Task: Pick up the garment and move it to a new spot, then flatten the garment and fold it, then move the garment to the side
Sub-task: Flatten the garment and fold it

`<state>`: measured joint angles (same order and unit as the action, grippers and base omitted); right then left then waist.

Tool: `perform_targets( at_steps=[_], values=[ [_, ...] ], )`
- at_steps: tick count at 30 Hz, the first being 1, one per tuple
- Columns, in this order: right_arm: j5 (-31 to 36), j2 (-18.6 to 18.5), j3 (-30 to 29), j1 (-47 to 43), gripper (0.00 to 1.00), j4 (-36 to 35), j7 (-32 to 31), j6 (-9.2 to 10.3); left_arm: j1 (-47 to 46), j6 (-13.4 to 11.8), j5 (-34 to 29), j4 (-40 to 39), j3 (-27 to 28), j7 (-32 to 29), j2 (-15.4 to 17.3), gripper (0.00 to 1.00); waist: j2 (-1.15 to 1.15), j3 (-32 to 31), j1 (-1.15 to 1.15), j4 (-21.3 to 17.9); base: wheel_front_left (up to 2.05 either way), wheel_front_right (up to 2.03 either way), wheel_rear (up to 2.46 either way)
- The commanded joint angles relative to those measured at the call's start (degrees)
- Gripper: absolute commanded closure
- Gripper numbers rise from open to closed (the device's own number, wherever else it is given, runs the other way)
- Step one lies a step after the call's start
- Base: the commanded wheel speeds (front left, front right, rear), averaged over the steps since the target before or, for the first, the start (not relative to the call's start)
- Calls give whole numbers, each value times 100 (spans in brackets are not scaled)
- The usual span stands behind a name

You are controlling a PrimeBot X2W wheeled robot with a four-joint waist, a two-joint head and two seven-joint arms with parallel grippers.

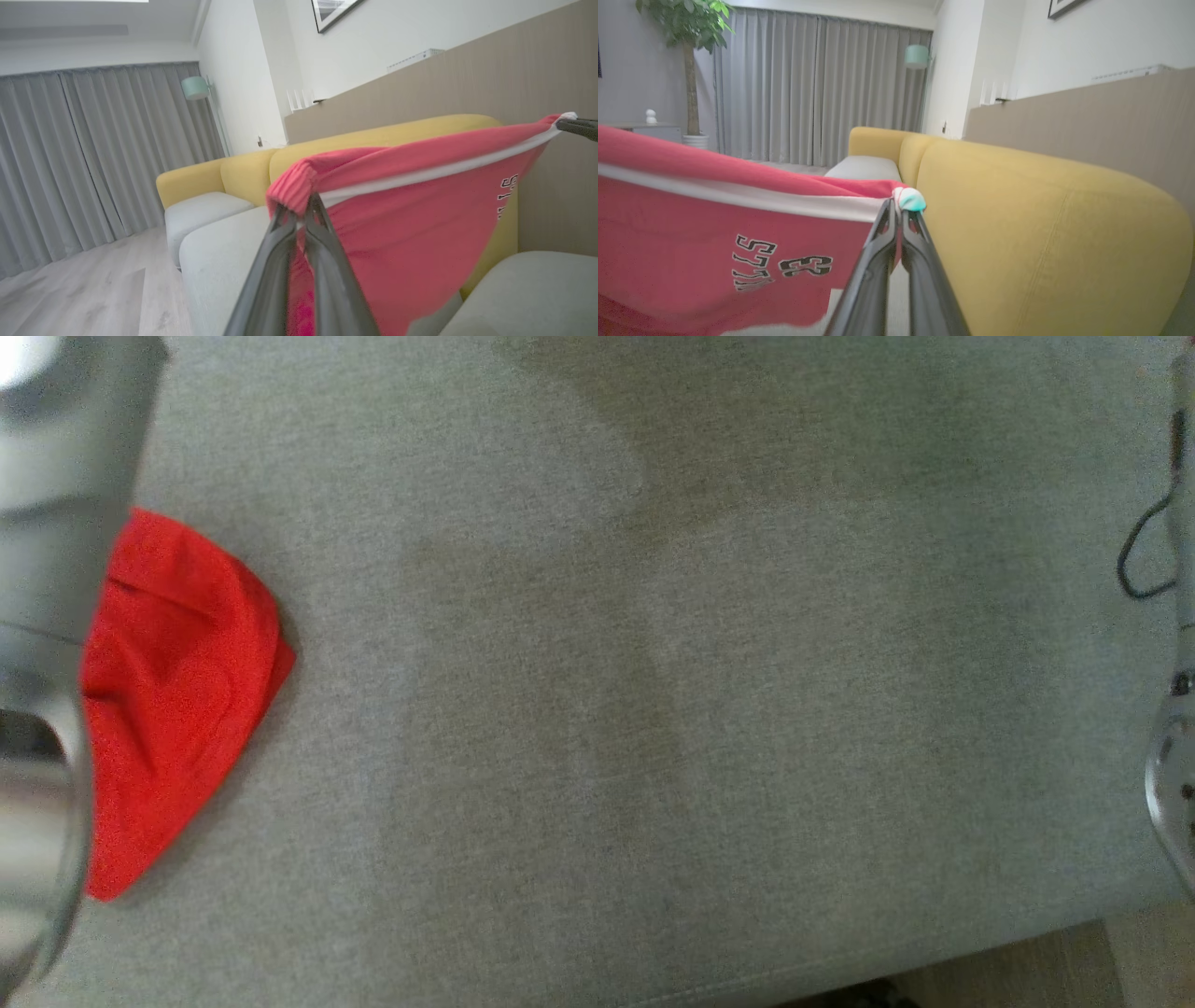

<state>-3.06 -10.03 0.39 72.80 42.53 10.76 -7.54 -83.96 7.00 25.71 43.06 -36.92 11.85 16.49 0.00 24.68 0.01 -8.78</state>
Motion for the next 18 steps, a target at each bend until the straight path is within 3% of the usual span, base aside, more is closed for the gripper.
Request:
perform_targets(
  at_steps=[1,8,18],
  values=[
    [127,-3,-72,-18,100,322,149,5,-89,-22,7,203,46,117,124,100,0,84,-1,18,0,0,0],
    [164,-215,488,-694,100,1409,156,5,769,44,216,550,-713,217,-27,100,0,37,-1,76,0,0,0],
    [-695,-758,1921,-1657,100,2058,-307,5,1942,47,803,194,-1847,222,328,100,0,-486,-1,140,0,0,0]
  ],
)
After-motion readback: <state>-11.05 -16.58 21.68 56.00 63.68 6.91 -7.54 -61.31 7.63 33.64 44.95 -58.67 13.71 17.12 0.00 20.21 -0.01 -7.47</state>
